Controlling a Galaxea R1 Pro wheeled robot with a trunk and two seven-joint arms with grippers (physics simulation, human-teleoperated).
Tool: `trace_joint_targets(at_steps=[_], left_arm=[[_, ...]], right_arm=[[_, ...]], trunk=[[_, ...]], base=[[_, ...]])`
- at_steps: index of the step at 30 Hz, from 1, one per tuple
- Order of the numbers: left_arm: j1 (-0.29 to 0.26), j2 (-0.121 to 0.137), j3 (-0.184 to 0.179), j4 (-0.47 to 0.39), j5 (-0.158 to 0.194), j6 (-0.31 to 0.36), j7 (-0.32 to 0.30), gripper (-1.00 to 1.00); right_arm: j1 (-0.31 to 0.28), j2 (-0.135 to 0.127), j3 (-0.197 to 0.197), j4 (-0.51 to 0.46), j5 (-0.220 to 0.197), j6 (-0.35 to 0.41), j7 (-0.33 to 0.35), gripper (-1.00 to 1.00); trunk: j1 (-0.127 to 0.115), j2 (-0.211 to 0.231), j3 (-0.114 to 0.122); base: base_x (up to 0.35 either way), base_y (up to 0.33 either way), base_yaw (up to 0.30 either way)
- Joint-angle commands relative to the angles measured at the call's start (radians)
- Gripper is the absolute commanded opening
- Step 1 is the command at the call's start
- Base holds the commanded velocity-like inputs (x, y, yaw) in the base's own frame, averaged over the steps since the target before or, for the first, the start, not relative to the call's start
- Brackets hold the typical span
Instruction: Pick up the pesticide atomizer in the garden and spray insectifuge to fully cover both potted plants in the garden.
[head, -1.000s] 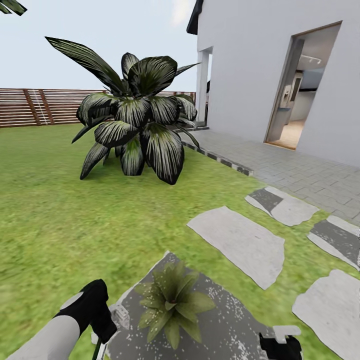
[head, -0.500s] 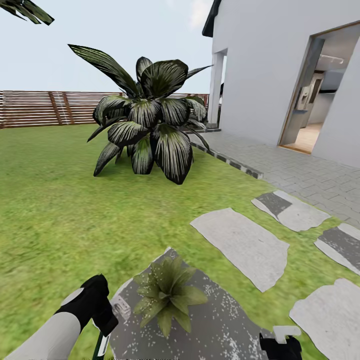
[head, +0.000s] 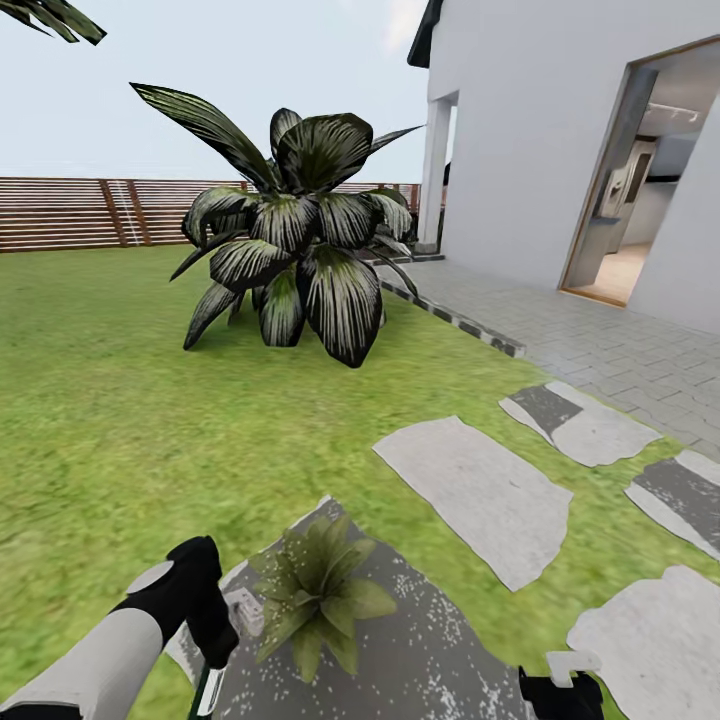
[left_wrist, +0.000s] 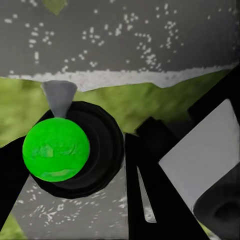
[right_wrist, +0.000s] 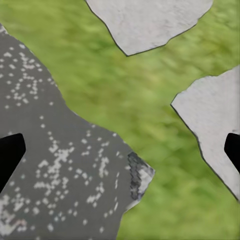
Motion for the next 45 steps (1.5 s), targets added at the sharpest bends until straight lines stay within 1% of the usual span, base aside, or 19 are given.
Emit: trace_joint_targets(at_steps=[1, 5, 8, 21, 24, 34, 40, 43, 45], left_arm=[[0.000, 0.002, -0.009, -0.002, -0.002, 0.009, -0.017, -1.00], [0.000, 0.007, -0.012, -0.002, -0.002, 0.008, -0.027, -1.00], [0.000, 0.008, -0.012, -0.003, -0.001, 0.009, -0.028, -1.00], [-0.005, 0.008, -0.010, -0.005, -0.001, 0.011, -0.027, -1.00], [-0.006, 0.008, -0.010, -0.005, -0.001, 0.012, -0.027, -1.00], [-0.007, 0.008, -0.010, -0.005, 0.000, 0.016, -0.024, -1.00], [-0.007, 0.009, -0.008, -0.005, 0.000, 0.018, -0.018, -1.00], [-0.005, 0.009, -0.004, -0.004, 0.000, 0.018, -0.001, -1.00], [0.002, 0.007, 0.001, -0.002, 0.003, 0.020, 0.041, -1.00]], right_arm=[[-0.001, 0.000, -0.007, 0.002, 0.010, -0.004, -0.003, 1.00], [-0.001, 0.000, -0.007, 0.000, 0.009, -0.004, -0.003, 1.00], [-0.001, 0.001, -0.007, 0.001, 0.008, -0.004, -0.004, 1.00], [-0.001, 0.002, -0.007, 0.002, 0.008, -0.004, -0.004, 1.00], [-0.001, 0.002, -0.007, 0.002, 0.008, -0.004, -0.004, 1.00], [-0.001, 0.002, -0.007, 0.002, 0.008, -0.004, -0.004, 1.00], [-0.001, 0.002, -0.006, 0.002, 0.008, -0.004, -0.004, 1.00], [-0.001, 0.002, -0.006, 0.002, 0.008, -0.004, -0.004, 1.00], [-0.001, 0.002, -0.006, 0.002, 0.008, -0.004, -0.004, 1.00]], trunk=[[0.000, 0.000, -0.001], [0.000, 0.000, -0.001], [0.000, 0.000, -0.001], [0.000, 0.000, -0.001], [0.000, 0.000, -0.001], [0.000, 0.000, -0.001], [0.000, 0.000, -0.001], [0.000, 0.000, -0.001], [0.000, 0.000, -0.001]], base=[[0.001, -0.001, 0.000], [0.000, 0.000, 0.002], [0.000, -0.082, 0.173], [-0.008, -0.268, 0.273], [-0.121, -0.271, 0.154], [-0.165, -0.237, 0.010], [-0.176, -0.104, 0.199], [-0.014, -0.007, 0.272], [-0.002, -0.001, 0.276]])
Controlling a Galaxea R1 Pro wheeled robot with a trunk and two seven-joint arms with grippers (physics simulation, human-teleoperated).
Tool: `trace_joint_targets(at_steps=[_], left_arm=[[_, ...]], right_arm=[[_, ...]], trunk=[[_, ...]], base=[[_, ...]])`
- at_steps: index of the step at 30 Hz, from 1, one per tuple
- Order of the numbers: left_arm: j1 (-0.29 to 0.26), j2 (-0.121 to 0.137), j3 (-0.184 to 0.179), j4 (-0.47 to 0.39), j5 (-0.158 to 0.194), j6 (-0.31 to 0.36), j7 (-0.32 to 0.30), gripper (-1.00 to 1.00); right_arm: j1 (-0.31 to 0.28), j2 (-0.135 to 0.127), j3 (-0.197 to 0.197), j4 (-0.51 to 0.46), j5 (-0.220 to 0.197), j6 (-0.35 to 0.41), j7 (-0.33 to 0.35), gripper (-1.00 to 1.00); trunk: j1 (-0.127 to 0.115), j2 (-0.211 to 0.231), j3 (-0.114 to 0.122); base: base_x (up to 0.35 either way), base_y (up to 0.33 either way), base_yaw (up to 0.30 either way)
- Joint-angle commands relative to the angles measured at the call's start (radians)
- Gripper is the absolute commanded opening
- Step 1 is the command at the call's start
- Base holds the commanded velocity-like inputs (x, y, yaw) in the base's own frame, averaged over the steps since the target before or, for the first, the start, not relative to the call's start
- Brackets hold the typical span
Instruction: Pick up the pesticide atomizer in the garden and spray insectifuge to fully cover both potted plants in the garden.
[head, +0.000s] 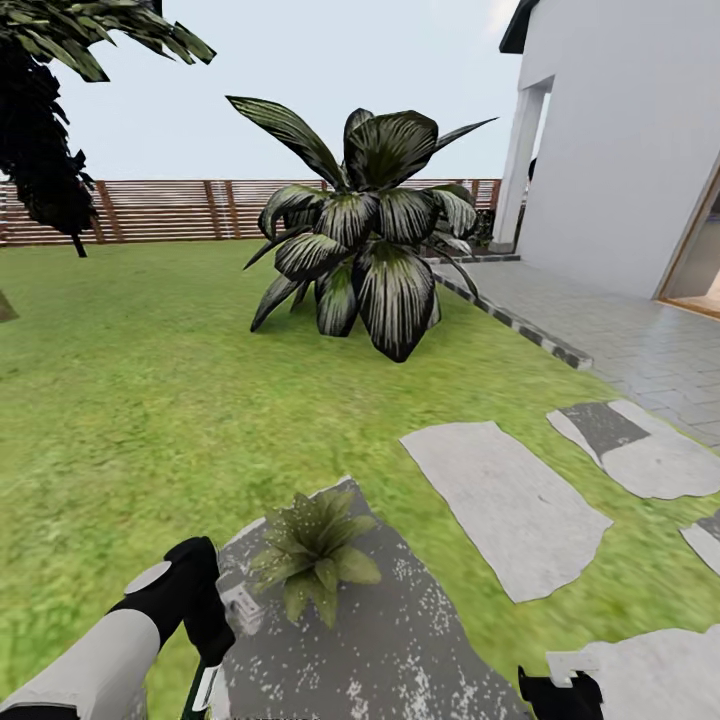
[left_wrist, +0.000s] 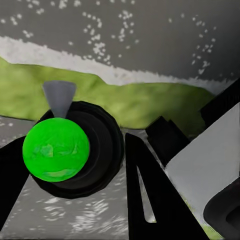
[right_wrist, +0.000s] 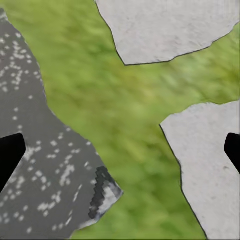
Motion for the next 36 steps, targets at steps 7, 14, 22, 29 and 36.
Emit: trace_joint_targets(at_steps=[7, 14, 22, 29, 36], left_arm=[[0.005, -0.024, 0.102, 0.015, 0.015, 0.024, 0.151, -1.00], [0.009, -0.028, 0.130, 0.018, 0.028, 0.024, 0.186, -1.00], [0.009, -0.029, 0.130, 0.033, 0.036, 0.024, 0.186, -1.00], [0.009, -0.028, 0.131, 0.047, 0.040, 0.025, 0.187, -1.00], [0.011, -0.027, 0.131, 0.049, 0.039, 0.026, 0.200, -1.00]], right_arm=[[-0.001, 0.000, -0.008, 0.002, 0.011, -0.005, -0.002, 1.00], [-0.001, -0.001, -0.008, 0.002, 0.013, -0.007, -0.001, 1.00], [-0.001, 0.000, -0.008, 0.001, 0.009, -0.005, -0.003, 1.00], [-0.001, 0.000, -0.008, 0.002, 0.010, -0.005, -0.003, 1.00], [-0.001, 0.000, -0.008, 0.002, 0.010, -0.005, -0.003, 1.00]], trunk=[[0.000, 0.000, -0.001], [0.000, 0.000, -0.001], [0.000, 0.000, -0.001], [0.000, 0.000, -0.001], [0.000, 0.000, -0.001]], base=[[0.000, 0.000, 0.081], [0.008, -0.005, 0.001], [0.046, -0.228, 0.032], [0.023, -0.121, 0.262], [0.027, -0.002, 0.271]])
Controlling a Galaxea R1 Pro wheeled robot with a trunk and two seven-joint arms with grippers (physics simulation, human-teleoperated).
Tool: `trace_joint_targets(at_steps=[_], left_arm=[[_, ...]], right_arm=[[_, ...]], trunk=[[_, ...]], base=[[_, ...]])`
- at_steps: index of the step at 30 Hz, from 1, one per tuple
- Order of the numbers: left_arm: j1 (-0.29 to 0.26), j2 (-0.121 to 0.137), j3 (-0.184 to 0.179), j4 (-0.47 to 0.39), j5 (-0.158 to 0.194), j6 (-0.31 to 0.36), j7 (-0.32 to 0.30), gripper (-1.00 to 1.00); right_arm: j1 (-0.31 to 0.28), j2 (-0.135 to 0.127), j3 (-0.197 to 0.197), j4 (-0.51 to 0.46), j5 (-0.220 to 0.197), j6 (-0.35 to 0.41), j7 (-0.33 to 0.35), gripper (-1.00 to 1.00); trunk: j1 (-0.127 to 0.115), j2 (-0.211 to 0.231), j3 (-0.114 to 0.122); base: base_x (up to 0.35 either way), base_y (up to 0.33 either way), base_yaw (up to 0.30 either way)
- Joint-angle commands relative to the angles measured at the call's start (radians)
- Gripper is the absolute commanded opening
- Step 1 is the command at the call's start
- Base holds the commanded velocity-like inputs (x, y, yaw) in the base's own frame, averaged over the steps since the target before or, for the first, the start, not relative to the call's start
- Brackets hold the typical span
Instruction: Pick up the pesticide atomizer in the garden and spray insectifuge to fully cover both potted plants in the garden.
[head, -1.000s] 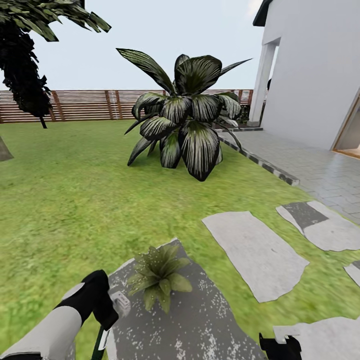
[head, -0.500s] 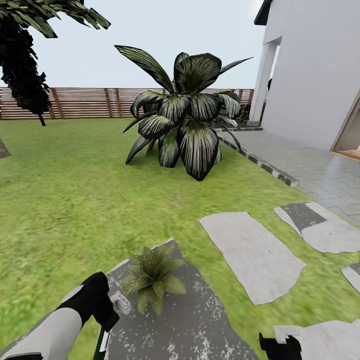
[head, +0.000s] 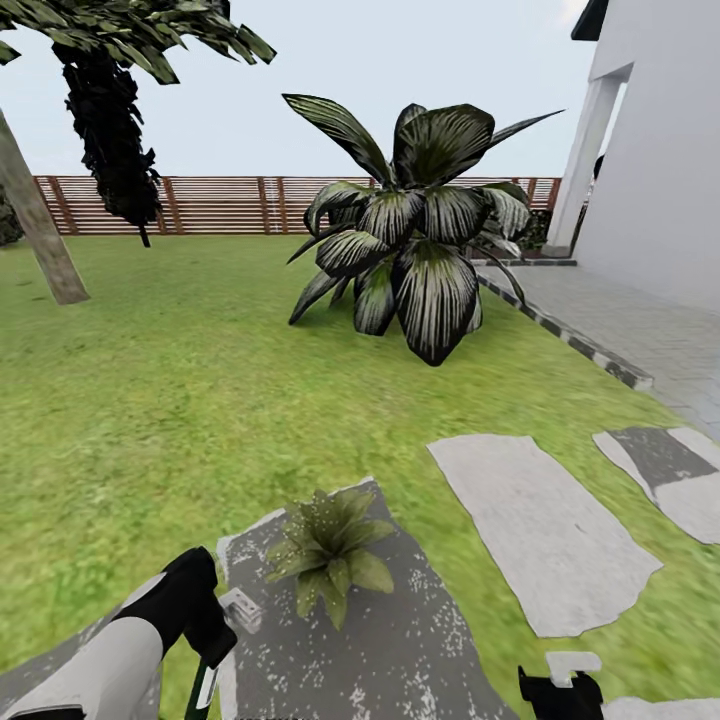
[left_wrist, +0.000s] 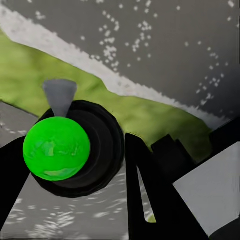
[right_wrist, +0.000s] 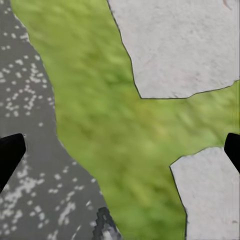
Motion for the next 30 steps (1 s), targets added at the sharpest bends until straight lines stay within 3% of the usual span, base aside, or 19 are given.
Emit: trace_joint_targets(at_steps=[1, 5, 8, 15, 22, 30], left_arm=[[0.000, -0.002, 0.006, 0.000, -0.007, 0.006, 0.002, -1.00], [0.000, -0.005, 0.006, 0.029, 0.039, 0.005, 0.031, -1.00], [0.000, -0.007, 0.006, 0.026, 0.053, 0.005, 0.033, -1.00], [0.000, -0.007, 0.006, 0.029, 0.055, 0.005, 0.034, -1.00], [0.000, -0.006, 0.006, 0.022, 0.055, 0.005, 0.034, -1.00], [0.000, -0.002, 0.006, 0.031, 0.055, 0.005, 0.034, -1.00]], right_arm=[[-0.001, 0.000, -0.007, 0.002, 0.010, -0.005, -0.003, 1.00], [-0.001, 0.000, -0.007, 0.002, 0.010, -0.005, -0.003, 1.00], [-0.001, 0.000, -0.007, 0.002, 0.010, -0.005, -0.003, 1.00], [-0.001, 0.000, -0.007, 0.002, 0.010, -0.005, -0.003, 1.00], [-0.001, 0.000, -0.007, 0.002, 0.011, -0.005, -0.003, 1.00], [-0.001, 0.000, -0.007, 0.002, 0.011, -0.005, -0.002, 1.00]], trunk=[[0.000, 0.000, -0.001], [0.000, 0.000, -0.001], [0.000, 0.000, -0.001], [0.000, 0.000, -0.001], [0.000, 0.000, -0.001], [0.000, 0.000, -0.001]], base=[[0.001, 0.000, 0.271], [0.000, 0.000, 0.129], [0.057, -0.061, 0.017], [0.159, -0.211, 0.019], [0.100, -0.256, 0.239], [0.015, -0.036, 0.173]])
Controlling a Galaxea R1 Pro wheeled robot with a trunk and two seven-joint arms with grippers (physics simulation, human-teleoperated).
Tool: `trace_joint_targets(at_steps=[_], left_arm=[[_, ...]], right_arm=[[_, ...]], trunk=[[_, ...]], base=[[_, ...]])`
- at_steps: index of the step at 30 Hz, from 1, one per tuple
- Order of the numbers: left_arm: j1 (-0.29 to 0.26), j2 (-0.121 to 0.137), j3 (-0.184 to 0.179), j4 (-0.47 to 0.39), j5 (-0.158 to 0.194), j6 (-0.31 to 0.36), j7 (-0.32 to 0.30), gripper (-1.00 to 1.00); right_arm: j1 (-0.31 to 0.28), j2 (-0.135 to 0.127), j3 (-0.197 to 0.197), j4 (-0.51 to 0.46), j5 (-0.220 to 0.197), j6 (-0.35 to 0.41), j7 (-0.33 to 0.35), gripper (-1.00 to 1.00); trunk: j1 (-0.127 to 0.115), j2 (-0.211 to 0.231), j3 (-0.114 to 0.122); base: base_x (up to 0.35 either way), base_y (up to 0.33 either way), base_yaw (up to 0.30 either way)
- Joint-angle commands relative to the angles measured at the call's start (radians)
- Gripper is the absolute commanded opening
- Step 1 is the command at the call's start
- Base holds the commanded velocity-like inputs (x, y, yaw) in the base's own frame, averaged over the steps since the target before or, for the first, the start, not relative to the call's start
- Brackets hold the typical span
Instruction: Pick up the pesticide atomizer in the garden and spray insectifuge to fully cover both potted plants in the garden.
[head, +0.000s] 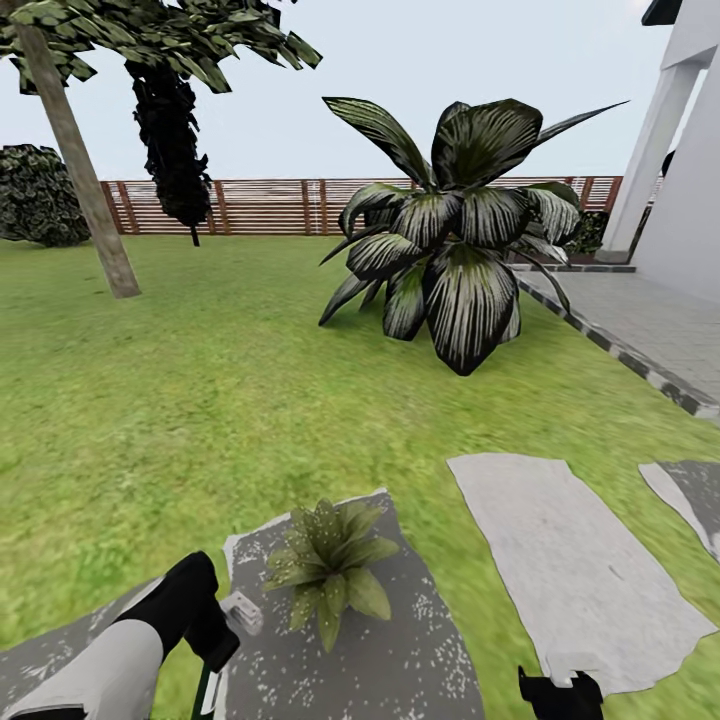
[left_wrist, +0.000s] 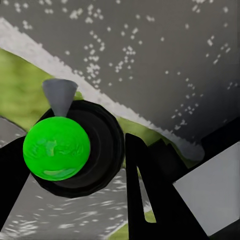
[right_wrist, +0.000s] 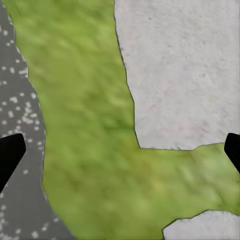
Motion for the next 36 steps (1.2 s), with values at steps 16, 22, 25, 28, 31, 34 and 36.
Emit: trace_joint_targets(at_steps=[16, 22, 25, 28, 31, 34, 36], left_arm=[[-0.004, 0.006, 0.081, -0.016, -0.020, 0.004, 0.016, -1.00], [0.000, 0.007, 0.083, 0.002, -0.008, 0.004, 0.116, -1.00], [0.003, 0.010, 0.084, 0.001, -0.007, 0.005, 0.120, -1.00], [0.012, 0.010, 0.084, 0.000, -0.007, 0.004, 0.120, -1.00], [0.015, 0.009, 0.084, 0.000, -0.006, 0.001, 0.120, -1.00], [0.015, 0.006, 0.084, 0.000, -0.006, -0.001, 0.120, -1.00], [0.015, 0.004, 0.084, 0.000, -0.006, -0.002, 0.120, -1.00]], right_arm=[[-0.001, 0.000, -0.007, 0.002, 0.011, -0.005, -0.003, 1.00], [-0.001, 0.000, -0.007, 0.002, 0.011, -0.005, -0.003, 1.00], [-0.001, 0.000, -0.007, 0.002, 0.011, -0.005, -0.003, 1.00], [-0.001, 0.000, -0.007, 0.002, 0.011, -0.005, -0.003, 1.00], [-0.001, 0.000, -0.007, 0.002, 0.011, -0.005, -0.003, 1.00], [-0.001, 0.000, -0.007, 0.002, 0.011, -0.005, -0.003, 1.00], [-0.001, 0.000, -0.007, 0.002, 0.011, -0.005, -0.003, 1.00]], trunk=[[0.000, 0.000, -0.001], [0.000, 0.000, -0.001], [0.000, 0.000, -0.001], [0.000, 0.000, -0.001], [0.000, 0.000, -0.001], [0.000, 0.000, -0.001], [0.000, 0.000, -0.001]], base=[[0.050, -0.075, 0.024], [0.008, -0.051, 0.261], [0.000, -0.001, 0.175], [0.000, -0.075, 0.031], [0.000, -0.235, 0.005], [0.000, -0.268, 0.089], [0.000, -0.272, 0.228]])
